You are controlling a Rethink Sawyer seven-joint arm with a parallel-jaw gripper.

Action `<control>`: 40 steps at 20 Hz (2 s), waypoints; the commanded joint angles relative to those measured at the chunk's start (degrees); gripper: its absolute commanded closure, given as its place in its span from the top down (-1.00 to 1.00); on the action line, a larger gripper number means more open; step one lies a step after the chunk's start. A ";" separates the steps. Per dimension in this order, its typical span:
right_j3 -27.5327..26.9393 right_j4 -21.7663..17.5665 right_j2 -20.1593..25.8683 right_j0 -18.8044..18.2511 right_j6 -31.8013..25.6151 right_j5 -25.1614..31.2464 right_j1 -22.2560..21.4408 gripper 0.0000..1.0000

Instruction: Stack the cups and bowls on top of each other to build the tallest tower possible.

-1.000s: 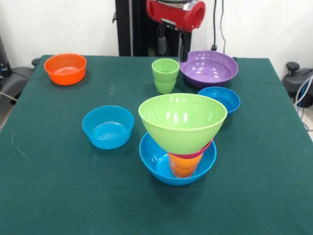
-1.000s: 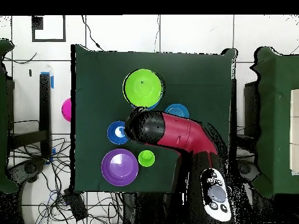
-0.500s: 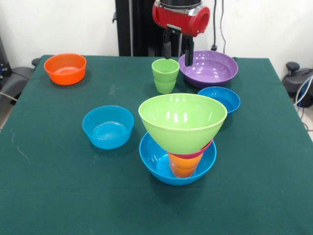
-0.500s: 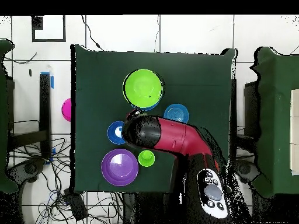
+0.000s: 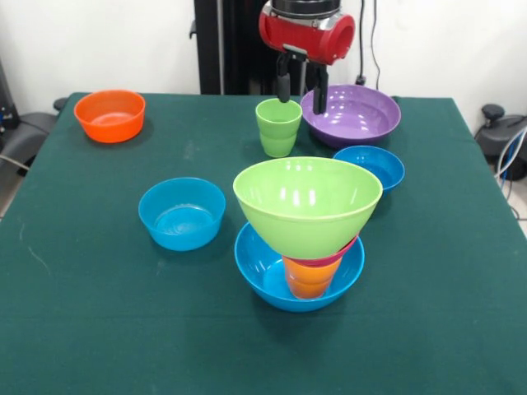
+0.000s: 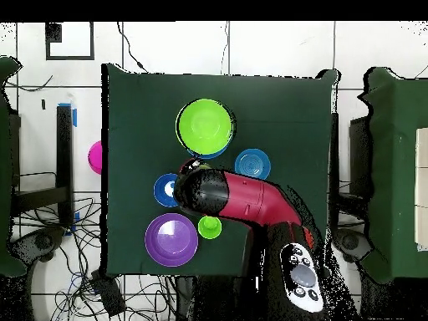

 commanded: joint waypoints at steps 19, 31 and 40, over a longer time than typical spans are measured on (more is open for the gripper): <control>5.63 -0.23 6.32 -1.05 4.16 -10.72 8.97 1.00; 9.53 2.01 6.78 0.03 6.33 -8.10 4.49 1.00; 9.92 7.11 7.03 3.77 11.02 -9.19 4.02 1.00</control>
